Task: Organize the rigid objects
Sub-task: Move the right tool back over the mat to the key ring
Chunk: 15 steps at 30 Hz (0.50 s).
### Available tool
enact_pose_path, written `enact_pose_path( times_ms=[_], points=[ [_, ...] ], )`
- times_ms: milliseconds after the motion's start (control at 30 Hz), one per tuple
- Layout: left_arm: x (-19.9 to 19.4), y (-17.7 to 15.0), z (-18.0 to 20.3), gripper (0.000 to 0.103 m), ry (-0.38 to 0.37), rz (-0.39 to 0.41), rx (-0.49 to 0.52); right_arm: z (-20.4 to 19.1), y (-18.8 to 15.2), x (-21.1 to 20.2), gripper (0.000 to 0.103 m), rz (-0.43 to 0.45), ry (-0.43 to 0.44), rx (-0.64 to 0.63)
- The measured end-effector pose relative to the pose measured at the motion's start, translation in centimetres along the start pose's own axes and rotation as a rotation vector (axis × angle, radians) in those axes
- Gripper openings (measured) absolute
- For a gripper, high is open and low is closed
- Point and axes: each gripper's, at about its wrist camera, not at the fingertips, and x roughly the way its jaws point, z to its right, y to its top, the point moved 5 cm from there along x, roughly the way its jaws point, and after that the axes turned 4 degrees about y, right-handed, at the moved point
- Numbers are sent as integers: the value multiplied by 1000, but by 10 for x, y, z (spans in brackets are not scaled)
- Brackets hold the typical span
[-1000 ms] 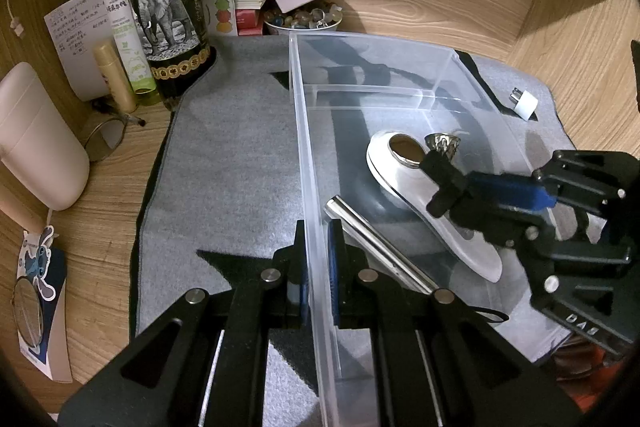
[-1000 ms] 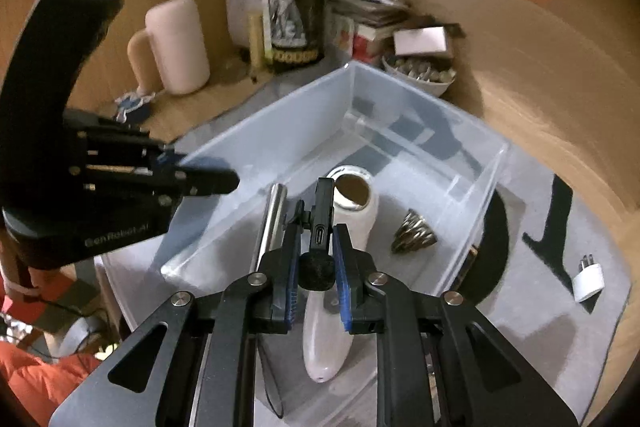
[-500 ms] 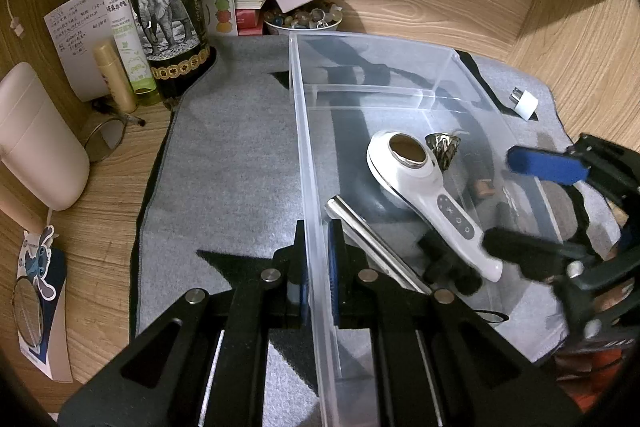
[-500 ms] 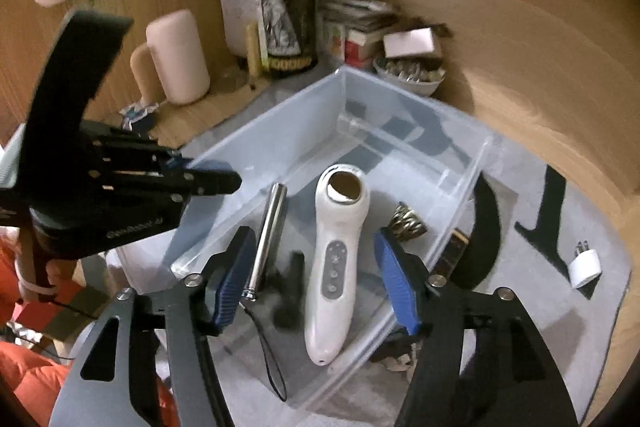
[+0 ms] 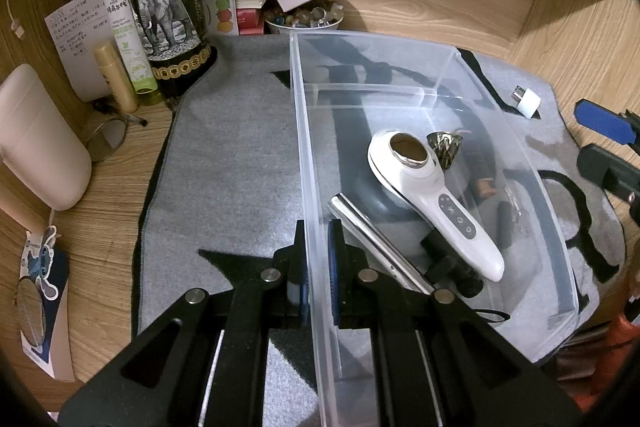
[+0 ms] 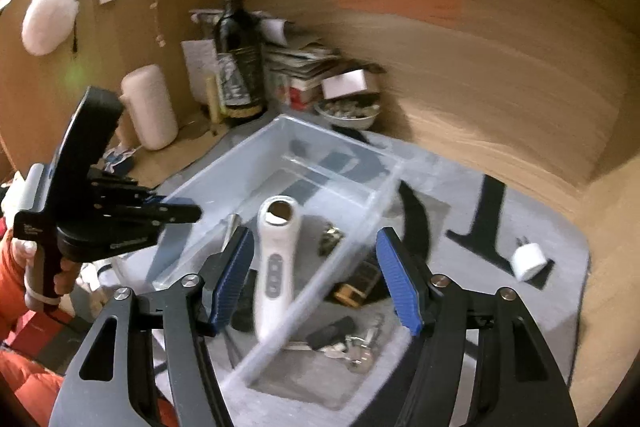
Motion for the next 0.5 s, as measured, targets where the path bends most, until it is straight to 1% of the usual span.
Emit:
enact_pose_path(
  times_ms=[233,367,500],
  points=[
    [0,0,-1,8,2,-1,-1,28,-20,2,60,-36,-51,71],
    [0,0,-3,8,3,0,0,39,-38,11,60,-84,-65,95],
    [0,1,-2,8,3,-1,0,42,-60,24,60,-151,-54,109]
  ],
)
